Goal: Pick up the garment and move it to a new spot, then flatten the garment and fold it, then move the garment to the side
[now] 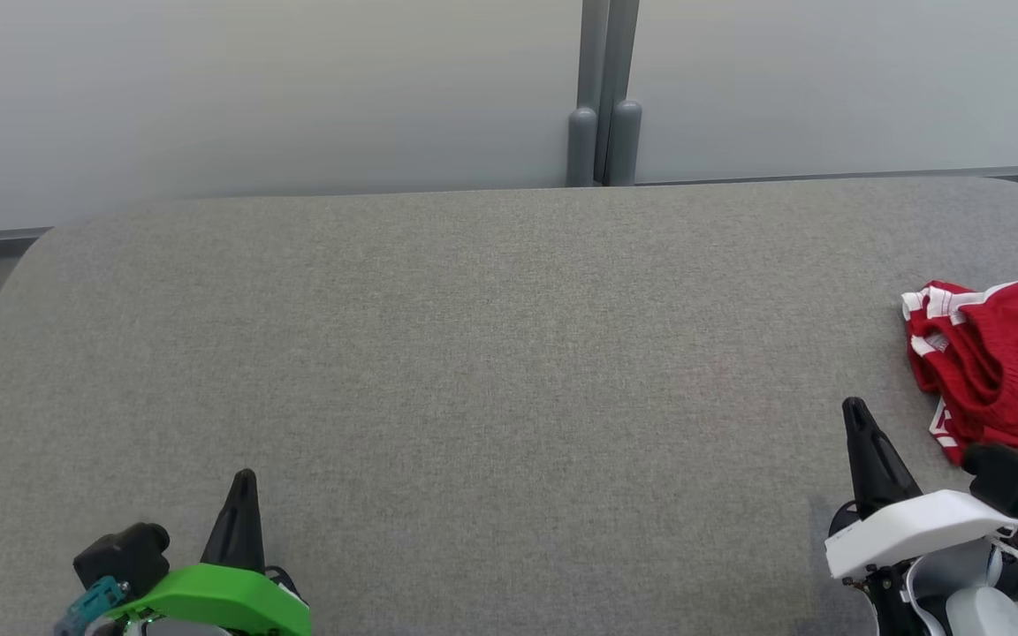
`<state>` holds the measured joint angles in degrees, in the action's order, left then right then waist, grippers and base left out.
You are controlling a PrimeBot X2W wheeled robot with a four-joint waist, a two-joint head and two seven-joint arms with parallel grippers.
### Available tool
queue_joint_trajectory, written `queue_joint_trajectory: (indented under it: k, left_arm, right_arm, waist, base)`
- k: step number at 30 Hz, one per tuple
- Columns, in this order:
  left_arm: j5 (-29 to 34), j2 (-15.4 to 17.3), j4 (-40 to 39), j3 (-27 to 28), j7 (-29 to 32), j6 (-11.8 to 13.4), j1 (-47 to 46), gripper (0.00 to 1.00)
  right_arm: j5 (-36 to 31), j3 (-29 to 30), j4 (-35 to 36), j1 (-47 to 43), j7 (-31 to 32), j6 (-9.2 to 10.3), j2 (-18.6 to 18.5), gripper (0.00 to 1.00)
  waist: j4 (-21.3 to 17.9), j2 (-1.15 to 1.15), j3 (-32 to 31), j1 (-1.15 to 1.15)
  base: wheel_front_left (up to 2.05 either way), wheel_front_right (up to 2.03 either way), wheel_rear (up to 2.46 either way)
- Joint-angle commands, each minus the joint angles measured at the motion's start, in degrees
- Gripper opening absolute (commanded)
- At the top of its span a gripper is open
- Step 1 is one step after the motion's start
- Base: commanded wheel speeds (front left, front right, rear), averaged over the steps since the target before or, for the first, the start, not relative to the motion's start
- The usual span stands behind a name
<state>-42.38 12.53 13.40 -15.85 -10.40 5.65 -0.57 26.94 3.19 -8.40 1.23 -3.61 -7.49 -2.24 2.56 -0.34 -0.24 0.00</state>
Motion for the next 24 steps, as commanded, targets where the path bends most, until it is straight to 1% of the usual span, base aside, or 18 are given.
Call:
queue_joint_trajectory:
  k: [1,24]
  left_arm:
    - [-1.90,-0.05,-0.42,1.19,0.57,-0.62,-2.24,0.00]
    - [-16.84,-2.84,1.52,7.05,6.07,-4.53,-5.18,0.00]
  right_arm:
    - [2.56,0.37,0.58,1.27,0.26,0.00,-0.28,0.00]
    - [21.91,1.79,-0.69,2.07,2.56,0.00,-0.44,0.00]
  waist:
    - [-0.04,0.04,0.01,0.00]
    - [-0.57,0.11,0.10,0.00]
  base:
    - [0.00,0.00,0.00]
    - [0.00,0.00,0.00]
